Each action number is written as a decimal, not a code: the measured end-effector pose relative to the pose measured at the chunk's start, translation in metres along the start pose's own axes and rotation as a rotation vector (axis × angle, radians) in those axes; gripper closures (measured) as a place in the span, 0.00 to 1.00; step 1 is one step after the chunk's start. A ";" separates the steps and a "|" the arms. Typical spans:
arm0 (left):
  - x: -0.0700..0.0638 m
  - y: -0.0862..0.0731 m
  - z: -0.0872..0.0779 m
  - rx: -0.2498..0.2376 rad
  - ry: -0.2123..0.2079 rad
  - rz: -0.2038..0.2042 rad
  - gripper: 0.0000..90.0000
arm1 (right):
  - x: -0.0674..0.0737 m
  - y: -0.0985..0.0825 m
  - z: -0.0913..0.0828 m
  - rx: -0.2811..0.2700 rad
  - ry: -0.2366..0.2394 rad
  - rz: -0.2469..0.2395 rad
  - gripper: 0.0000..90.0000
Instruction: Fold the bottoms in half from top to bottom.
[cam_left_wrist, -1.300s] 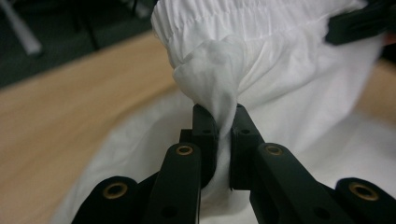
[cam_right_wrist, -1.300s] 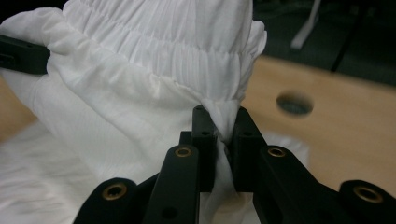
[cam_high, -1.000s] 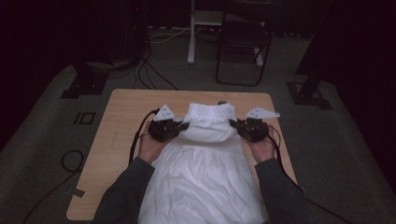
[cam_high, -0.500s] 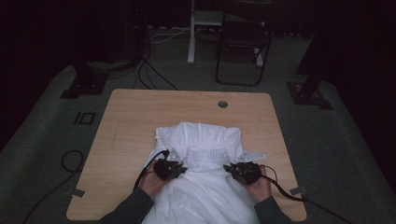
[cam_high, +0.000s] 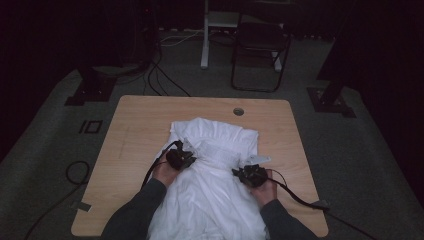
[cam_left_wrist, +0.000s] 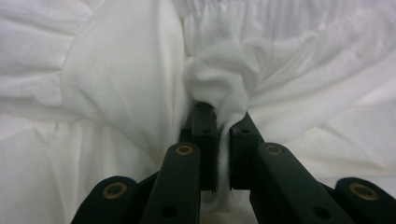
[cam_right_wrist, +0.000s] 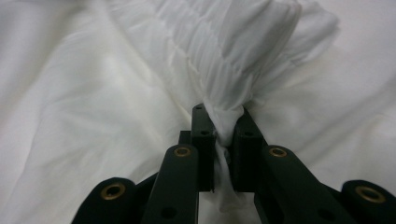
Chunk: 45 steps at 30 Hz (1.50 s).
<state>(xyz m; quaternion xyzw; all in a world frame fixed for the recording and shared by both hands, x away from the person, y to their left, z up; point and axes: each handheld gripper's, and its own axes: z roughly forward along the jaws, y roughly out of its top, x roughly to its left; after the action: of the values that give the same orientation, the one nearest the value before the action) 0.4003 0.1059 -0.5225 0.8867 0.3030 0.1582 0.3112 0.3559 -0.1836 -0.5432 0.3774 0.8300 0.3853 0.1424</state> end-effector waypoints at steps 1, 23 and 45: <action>0.001 0.002 0.002 -0.006 -0.007 -0.007 0.94 | -0.006 0.003 0.002 0.001 -0.014 -0.001 0.91; 0.029 0.046 -0.030 -0.157 -0.030 -0.098 0.97 | -0.055 0.071 -0.012 -0.097 -0.056 0.105 0.93; -0.035 -0.038 -0.032 -0.069 -0.129 -0.101 0.80 | 0.007 -0.019 -0.032 0.027 0.046 0.005 0.81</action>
<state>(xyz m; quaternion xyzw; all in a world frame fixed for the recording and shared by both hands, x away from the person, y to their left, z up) 0.3414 0.1218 -0.5266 0.8674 0.3212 0.0952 0.3680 0.3250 -0.2033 -0.5355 0.3725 0.8371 0.3831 0.1173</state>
